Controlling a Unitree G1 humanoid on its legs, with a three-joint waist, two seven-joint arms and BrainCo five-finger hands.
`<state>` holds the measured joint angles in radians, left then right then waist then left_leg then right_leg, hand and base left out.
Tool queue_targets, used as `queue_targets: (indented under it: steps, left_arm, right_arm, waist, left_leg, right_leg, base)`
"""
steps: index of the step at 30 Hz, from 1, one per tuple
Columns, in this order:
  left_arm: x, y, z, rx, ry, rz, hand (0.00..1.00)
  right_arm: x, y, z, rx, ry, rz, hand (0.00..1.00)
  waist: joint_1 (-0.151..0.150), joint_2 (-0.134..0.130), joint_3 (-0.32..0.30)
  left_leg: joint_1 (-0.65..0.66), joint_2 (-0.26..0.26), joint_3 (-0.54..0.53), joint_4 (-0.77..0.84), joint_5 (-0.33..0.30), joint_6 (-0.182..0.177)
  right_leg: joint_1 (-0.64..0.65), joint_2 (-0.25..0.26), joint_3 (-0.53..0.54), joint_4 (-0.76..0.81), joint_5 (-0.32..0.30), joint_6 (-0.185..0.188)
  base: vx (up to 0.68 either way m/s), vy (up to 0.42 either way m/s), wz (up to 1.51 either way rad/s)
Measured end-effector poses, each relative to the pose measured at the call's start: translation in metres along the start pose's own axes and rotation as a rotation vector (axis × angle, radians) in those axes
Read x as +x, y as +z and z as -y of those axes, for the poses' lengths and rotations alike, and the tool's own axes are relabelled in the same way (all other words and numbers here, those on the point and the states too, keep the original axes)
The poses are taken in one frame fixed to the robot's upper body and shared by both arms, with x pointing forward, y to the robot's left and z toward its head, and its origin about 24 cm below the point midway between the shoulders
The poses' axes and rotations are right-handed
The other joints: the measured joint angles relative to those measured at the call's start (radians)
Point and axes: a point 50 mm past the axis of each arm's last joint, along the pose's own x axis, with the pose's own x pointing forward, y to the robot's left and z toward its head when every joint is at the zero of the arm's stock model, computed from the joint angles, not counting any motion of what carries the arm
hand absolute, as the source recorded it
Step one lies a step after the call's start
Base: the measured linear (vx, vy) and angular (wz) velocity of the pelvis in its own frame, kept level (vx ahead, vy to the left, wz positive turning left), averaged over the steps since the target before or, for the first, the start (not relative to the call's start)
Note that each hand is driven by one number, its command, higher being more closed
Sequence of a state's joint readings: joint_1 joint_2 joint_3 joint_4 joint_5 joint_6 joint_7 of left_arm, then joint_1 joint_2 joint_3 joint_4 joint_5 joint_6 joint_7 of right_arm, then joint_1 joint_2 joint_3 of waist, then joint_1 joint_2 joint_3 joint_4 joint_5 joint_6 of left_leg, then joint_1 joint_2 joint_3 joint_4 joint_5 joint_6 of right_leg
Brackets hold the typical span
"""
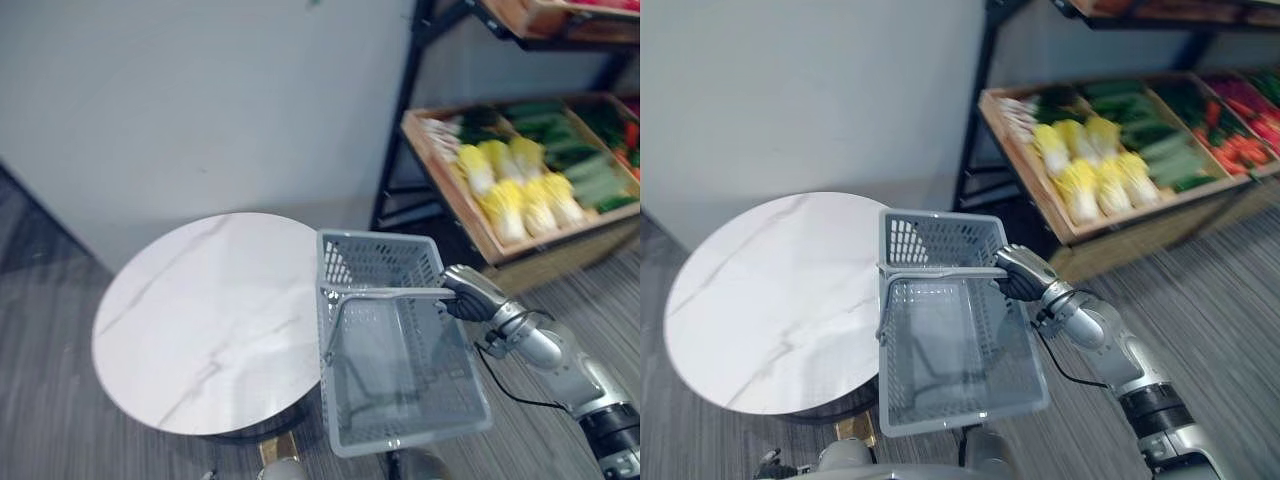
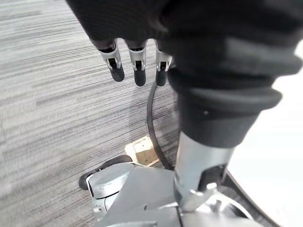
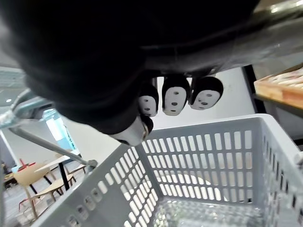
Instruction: Pick vegetable in the basket
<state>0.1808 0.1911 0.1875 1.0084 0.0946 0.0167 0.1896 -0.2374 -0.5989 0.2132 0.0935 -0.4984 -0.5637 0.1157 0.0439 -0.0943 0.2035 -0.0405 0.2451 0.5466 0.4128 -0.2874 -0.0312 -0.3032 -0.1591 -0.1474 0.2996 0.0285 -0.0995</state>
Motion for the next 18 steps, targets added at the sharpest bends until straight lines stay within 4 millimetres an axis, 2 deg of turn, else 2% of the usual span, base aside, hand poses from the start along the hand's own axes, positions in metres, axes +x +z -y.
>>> queue_targets:
  steps: [1, 2, 3, 4, 5, 6, 7, 8, 9, 10, 11, 12, 13, 16, 18]
  left_arm:
    - [0.000, -0.001, 0.001, -0.002, -0.002, -0.009, 0.00]
    - [-0.001, -0.005, 0.001, -0.003, -0.002, -0.026, 0.00]
    - [-0.002, -0.010, -0.002, 0.007, 0.008, -0.035, 0.00]
    - [-0.002, -0.011, -0.005, 0.010, 0.017, -0.037, 0.00]
    - [-0.002, -0.012, -0.010, 0.007, 0.033, -0.036, 0.00]
    - [-0.002, -0.011, -0.011, -0.004, 0.035, -0.030, 0.00]
    - [-0.001, -0.012, -0.010, -0.028, 0.032, -0.039, 0.00]
    - [-0.003, -0.018, -0.001, -0.050, 0.019, -0.076, 0.00]
    - [-0.004, -0.020, 0.003, -0.060, 0.015, -0.082, 0.00]
    - [-0.003, -0.019, 0.000, -0.083, 0.038, -0.083, 0.00]
    - [-0.002, -0.018, -0.002, -0.076, 0.041, -0.079, 0.00]
    - [-0.001, -0.014, -0.003, -0.072, 0.041, -0.069, 0.00]
    - [-0.002, -0.016, 0.002, -0.068, 0.031, -0.078, 0.00]
    - [-0.003, -0.022, 0.000, -0.064, 0.040, -0.093, 0.00]
    - [-0.003, -0.022, -0.002, -0.053, 0.042, -0.089, 0.00]
  right_arm:
    - [0.001, 0.002, -0.001, -0.003, 0.005, 0.019, 1.00]
    - [0.002, 0.006, -0.007, 0.006, 0.023, 0.037, 1.00]
    - [0.004, 0.010, -0.011, 0.018, 0.031, 0.066, 1.00]
    - [0.006, 0.013, -0.012, 0.026, 0.027, 0.080, 1.00]
    - [0.010, 0.018, -0.012, 0.041, 0.020, 0.107, 1.00]
    - [0.016, 0.021, -0.009, 0.037, 0.013, 0.133, 1.00]
    - [0.022, 0.024, -0.005, 0.044, 0.001, 0.152, 1.00]
    - [0.026, 0.027, -0.009, 0.059, 0.014, 0.161, 1.00]
    - [0.028, 0.029, -0.010, 0.057, 0.028, 0.176, 1.00]
    - [0.031, 0.030, -0.009, 0.052, 0.036, 0.182, 1.00]
    - [0.031, 0.030, -0.009, 0.053, 0.035, 0.176, 1.00]
    - [0.035, 0.030, -0.007, 0.047, 0.040, 0.175, 1.00]
    - [0.036, 0.031, -0.009, 0.049, 0.056, 0.170, 1.00]
    - [0.037, 0.031, -0.012, 0.063, 0.081, 0.152, 1.00]
    - [0.036, 0.029, -0.009, 0.060, 0.084, 0.145, 1.00]
  waist:
    - [-0.015, 0.012, 0.009]
    - [-0.032, 0.020, 0.015]
    - [-0.033, 0.017, 0.009]
    - [-0.031, 0.006, 0.002]
    - [-0.016, -0.009, -0.014]
    - [0.002, -0.017, -0.019]
    - [0.010, 0.002, -0.015]
    - [0.044, 0.020, -0.020]
    - [0.046, 0.018, -0.023]
    - [0.036, 0.005, -0.029]
    - [0.038, 0.002, -0.031]
    - [0.039, 0.000, -0.029]
    - [0.023, 0.023, -0.023]
    - [0.009, 0.035, -0.032]
    - [-0.007, 0.035, -0.032]
  left_leg:
    - [0.006, 0.016, 0.021, 0.010, -0.002, 0.002]
    - [0.030, 0.034, 0.059, 0.013, -0.009, 0.015]
    - [0.048, 0.045, 0.110, 0.014, -0.011, 0.017]
    - [0.052, 0.050, 0.135, 0.014, -0.011, 0.017]
    - [0.055, 0.066, 0.195, 0.028, -0.014, 0.016]
    - [0.052, 0.092, 0.247, 0.057, -0.028, 0.011]
    - [0.029, 0.107, 0.270, 0.084, -0.041, 0.006]
    - [0.021, 0.100, 0.272, 0.004, 0.009, 0.039]
    - [0.039, 0.099, 0.314, -0.017, 0.033, 0.022]
    - [0.056, 0.089, 0.374, -0.019, 0.041, 0.023]
    - [0.057, 0.090, 0.397, -0.012, 0.040, 0.024]
    - [0.059, 0.101, 0.433, 0.004, 0.040, 0.024]
    - [0.063, 0.122, 0.434, 0.007, 0.056, 0.026]
    - [0.087, 0.139, 0.429, -0.018, 0.092, 0.012]
    - [0.078, 0.149, 0.430, -0.023, 0.108, 0.012]
  right_leg:
    - [-0.038, -0.032, -0.082, 0.156, -0.032, -0.031]
    - [-0.038, -0.087, -0.194, 0.380, -0.070, -0.080]
    - [0.005, -0.128, -0.257, 0.487, -0.099, -0.121]
    - [0.031, -0.139, -0.276, 0.512, -0.116, -0.132]
    - [0.072, -0.160, -0.313, 0.522, -0.165, -0.108]
    - [0.085, -0.169, -0.349, 0.485, -0.178, -0.084]
    - [0.084, -0.119, -0.413, 0.406, -0.162, -0.102]
    - [0.124, -0.031, -0.381, 0.218, -0.174, -0.084]
    - [0.147, -0.031, -0.408, 0.202, -0.196, -0.074]
    - [0.203, -0.064, -0.445, 0.184, -0.241, 0.026]
    - [0.229, -0.068, -0.449, 0.142, -0.253, 0.080]
    - [0.258, -0.041, -0.440, 0.037, -0.252, 0.143]
    - [0.276, 0.001, -0.421, -0.022, -0.208, 0.131]
    - [0.318, 0.078, -0.381, -0.149, -0.140, 0.105]
    - [0.312, 0.099, -0.369, -0.184, -0.131, 0.103]
  base:
    - [-0.33, 0.150, -1.54]
    - [-0.16, 0.133, -1.15]
    - [-0.16, 0.133, -1.18]
    - [-0.08, 0.027, -1.41]
    - [-0.06, -0.023, -1.52]
    - [-0.13, -0.024, -1.97]
    - [-0.16, -0.013, -2.16]
    - [-0.27, -0.029, -1.96]
    - [-0.22, -0.045, -1.75]
    - [-0.17, -0.075, -1.18]
    - [-0.07, -0.124, -1.27]
    - [-0.11, -0.163, -0.96]
    - [-0.11, -0.160, -0.80]
    - [-0.11, -0.131, -0.52]
    - [-0.14, -0.104, -0.19]
